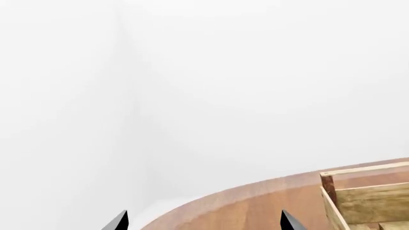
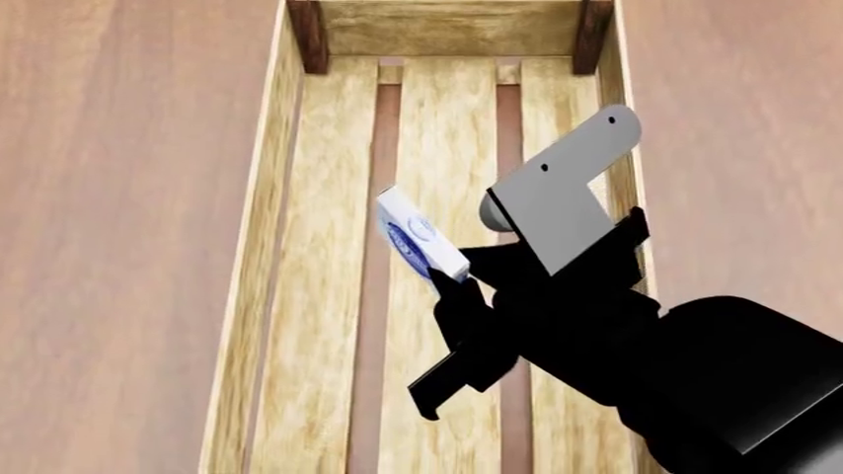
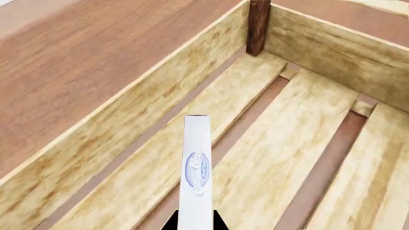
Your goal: Pick up the cream cheese and put it in the tray.
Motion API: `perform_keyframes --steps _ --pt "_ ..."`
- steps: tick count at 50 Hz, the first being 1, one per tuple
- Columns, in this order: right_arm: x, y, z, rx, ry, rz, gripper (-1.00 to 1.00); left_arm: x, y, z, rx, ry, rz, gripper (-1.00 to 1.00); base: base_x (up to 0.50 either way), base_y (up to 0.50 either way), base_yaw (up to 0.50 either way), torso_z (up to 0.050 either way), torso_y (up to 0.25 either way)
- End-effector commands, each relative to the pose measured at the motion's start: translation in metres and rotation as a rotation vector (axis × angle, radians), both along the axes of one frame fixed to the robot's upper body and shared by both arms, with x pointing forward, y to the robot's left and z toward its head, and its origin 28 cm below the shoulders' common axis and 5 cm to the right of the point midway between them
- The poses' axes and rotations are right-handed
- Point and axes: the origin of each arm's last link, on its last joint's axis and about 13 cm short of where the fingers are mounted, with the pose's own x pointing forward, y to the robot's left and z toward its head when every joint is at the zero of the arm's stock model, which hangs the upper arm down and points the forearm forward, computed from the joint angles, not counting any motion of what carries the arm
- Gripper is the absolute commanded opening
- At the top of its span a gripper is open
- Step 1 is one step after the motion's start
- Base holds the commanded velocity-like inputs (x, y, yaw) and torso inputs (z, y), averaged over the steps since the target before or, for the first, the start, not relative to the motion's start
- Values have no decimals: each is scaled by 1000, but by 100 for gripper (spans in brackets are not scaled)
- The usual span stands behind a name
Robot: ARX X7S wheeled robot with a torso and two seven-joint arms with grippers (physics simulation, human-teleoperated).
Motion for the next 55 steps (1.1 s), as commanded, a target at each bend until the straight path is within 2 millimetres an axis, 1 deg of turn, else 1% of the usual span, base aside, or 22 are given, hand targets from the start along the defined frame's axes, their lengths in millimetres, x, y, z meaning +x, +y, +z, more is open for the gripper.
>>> perform_keyframes --steps 1,24,30,46,48,50,55 --pt "2 2 4 15 -22 6 -100 0 0 0 0 1 1 100 0 0 0 0 -117" --pt "4 0 3 23 -34 -20 -100 0 0 0 0 1 2 100 0 0 0 0 -116" --pt "4 0 6 32 -49 -38 -100 1 0 0 1 2 2 100 0 0 0 0 -115" --pt "5 -1 4 28 -45 -39 -100 0 1 0 -4 -1 7 100 0 0 0 0 -114" --pt "5 -1 3 27 -43 -37 -100 -1 2 1 -41 -1 -46 100 0 0 0 0 -20" --pt "5 -1 3 25 -43 -38 -100 -1 2 1 -28 -9 -13 100 0 0 0 0 0" --pt "5 -1 3 24 -43 -38 -100 -1 2 1 -34 -12 -25 100 0 0 0 0 0"
